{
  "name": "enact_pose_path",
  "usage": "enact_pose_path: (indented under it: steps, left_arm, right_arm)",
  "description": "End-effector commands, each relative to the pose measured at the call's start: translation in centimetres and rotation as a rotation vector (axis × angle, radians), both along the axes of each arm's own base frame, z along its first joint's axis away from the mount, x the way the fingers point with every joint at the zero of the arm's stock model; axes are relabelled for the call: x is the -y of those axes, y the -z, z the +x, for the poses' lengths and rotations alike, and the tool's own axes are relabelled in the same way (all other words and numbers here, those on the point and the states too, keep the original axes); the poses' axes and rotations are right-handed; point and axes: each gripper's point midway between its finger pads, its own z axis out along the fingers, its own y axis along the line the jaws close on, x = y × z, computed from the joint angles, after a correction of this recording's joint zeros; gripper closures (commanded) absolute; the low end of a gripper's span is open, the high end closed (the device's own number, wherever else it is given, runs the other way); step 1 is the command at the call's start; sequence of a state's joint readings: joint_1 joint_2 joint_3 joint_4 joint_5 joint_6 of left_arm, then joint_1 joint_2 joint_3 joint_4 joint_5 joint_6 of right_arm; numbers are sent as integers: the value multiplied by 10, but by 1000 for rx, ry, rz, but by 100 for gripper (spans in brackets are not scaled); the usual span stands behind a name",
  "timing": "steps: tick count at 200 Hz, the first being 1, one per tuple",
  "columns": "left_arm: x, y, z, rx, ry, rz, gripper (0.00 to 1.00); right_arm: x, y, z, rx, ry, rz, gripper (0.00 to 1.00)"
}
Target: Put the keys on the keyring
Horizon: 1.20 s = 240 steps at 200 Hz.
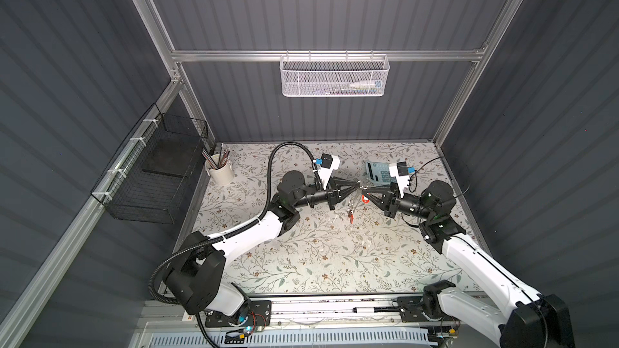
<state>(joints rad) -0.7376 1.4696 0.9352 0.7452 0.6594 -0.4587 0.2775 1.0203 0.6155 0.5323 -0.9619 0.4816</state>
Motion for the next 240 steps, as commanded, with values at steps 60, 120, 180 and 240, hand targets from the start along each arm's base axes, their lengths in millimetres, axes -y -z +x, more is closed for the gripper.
enact_pose_path:
  steps: [60,120,180,240]
  left_arm:
    - [-5,-9,-4,56,12,-2,100]
    - [-10,-10,0,53,-8,1,100]
    - [-11,-8,2,53,-20,16,100]
    - [-4,6,9,8,-7,38,100]
  right_arm:
    - [1,-7,0,18,-7,3,89]
    - [13,-5,7,13,60,0,75]
    - [24,2,19,-37,162,1,58]
    - [53,23,48,-226,349,-18,41]
